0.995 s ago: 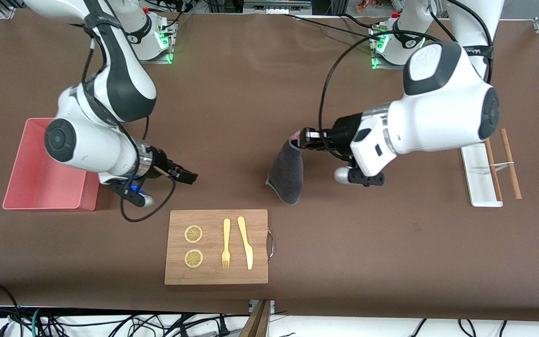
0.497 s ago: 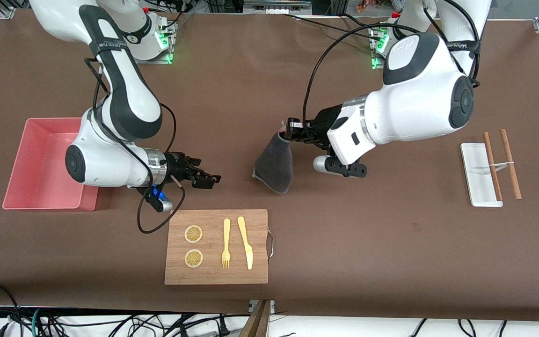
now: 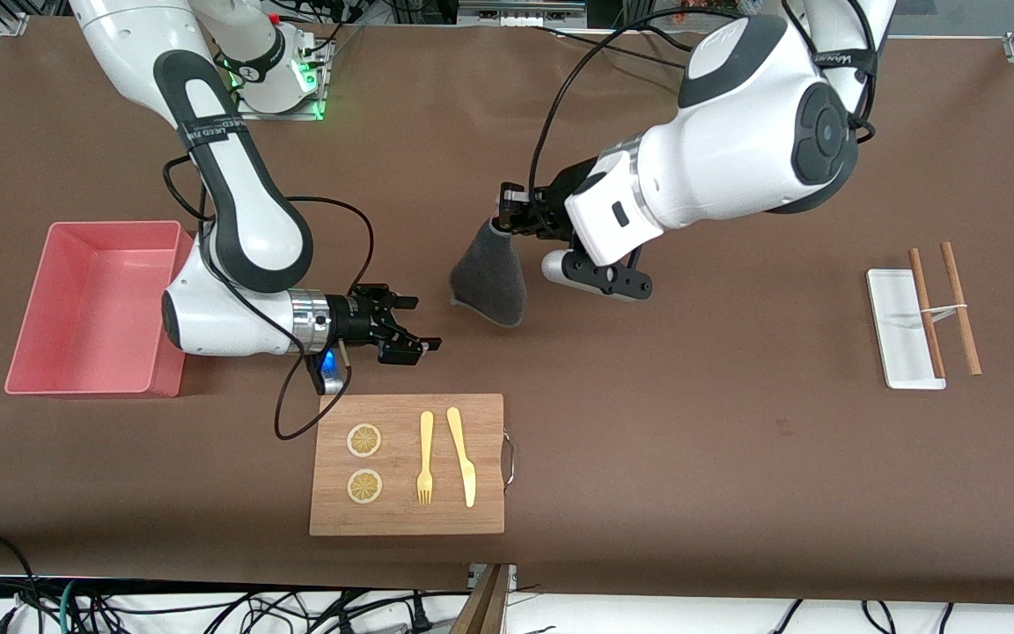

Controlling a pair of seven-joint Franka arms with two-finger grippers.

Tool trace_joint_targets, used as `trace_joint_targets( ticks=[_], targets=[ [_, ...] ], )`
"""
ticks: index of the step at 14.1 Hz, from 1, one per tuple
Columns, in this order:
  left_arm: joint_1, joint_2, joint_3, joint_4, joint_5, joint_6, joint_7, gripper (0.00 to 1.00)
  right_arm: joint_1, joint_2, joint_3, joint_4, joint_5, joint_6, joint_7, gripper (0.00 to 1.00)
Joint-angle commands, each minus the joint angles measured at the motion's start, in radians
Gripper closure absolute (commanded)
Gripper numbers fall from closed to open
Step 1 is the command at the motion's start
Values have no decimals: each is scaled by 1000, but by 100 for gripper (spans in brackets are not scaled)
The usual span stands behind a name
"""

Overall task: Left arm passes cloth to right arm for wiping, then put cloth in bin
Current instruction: 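Carry the cloth to mid-table with the left gripper while the right gripper approaches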

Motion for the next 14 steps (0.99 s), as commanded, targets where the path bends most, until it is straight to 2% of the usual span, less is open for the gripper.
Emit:
trace_joint_targets(
  ticks=[1, 14],
  targets=[
    [-5, -4, 9, 16, 13, -4, -14, 100, 15, -8, -2, -12, 29, 14, 0, 0],
    [-11, -4, 8, 16, 15, -1, -14, 100, 82, -9, -1, -31, 38, -1, 55, 0]
  ],
)
